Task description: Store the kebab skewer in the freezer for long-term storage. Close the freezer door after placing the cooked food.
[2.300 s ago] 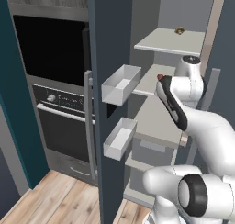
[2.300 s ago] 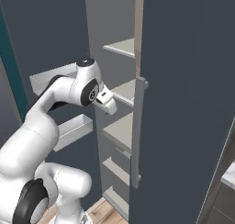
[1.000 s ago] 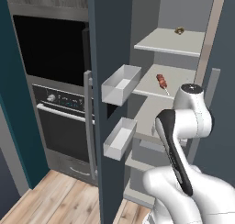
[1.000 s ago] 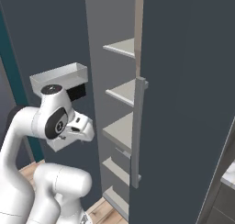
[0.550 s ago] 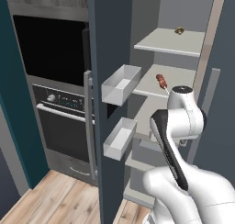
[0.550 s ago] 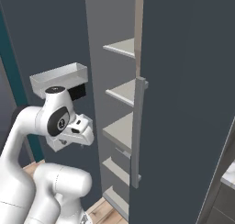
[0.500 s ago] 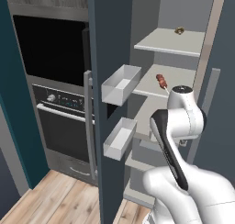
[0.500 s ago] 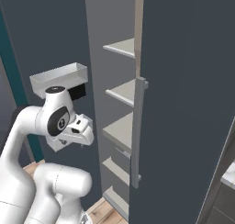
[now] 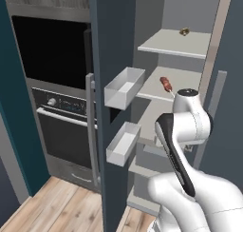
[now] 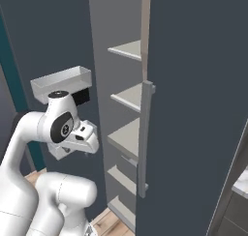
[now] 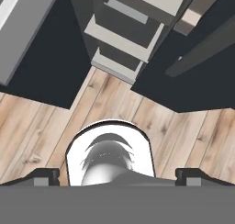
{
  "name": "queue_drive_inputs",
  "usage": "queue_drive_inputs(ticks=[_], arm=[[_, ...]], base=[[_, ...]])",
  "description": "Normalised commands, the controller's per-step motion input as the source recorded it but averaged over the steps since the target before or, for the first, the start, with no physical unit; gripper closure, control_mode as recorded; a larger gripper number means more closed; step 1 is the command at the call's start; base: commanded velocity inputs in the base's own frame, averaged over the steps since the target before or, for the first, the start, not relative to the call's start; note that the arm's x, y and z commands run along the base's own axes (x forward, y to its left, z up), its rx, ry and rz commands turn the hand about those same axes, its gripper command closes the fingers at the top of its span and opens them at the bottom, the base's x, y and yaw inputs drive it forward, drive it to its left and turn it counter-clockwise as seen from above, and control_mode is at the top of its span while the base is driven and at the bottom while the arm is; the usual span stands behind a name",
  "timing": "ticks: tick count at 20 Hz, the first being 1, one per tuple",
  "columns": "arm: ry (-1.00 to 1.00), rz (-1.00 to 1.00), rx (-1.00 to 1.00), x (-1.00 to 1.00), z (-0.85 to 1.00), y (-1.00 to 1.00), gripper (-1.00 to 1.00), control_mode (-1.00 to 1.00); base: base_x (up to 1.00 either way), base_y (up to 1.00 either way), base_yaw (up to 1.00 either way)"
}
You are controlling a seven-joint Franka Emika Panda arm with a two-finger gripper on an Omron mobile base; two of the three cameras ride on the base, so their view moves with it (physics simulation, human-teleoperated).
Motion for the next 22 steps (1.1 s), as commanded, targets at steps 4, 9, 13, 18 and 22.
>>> queue_drive_inputs(ticks=[4,9,13,18,22], arm=[[0.0,0.0,0.0,0.0,0.0,0.0,-1.0,1.0],[0.0,0.0,0.0,0.0,0.0,0.0,-1.0,1.0],[0.0,0.0,0.0,0.0,0.0,0.0,-1.0,1.0],[0.0,0.0,0.0,0.0,0.0,0.0,-1.0,1.0],[0.0,0.0,0.0,0.0,0.0,0.0,-1.0,1.0]], base=[[-0.07,0.25,-0.26],[-0.1,0.34,-0.33],[-0.29,0.43,-0.37],[-0.39,0.7,-0.28],[-0.32,0.49,-0.22]])
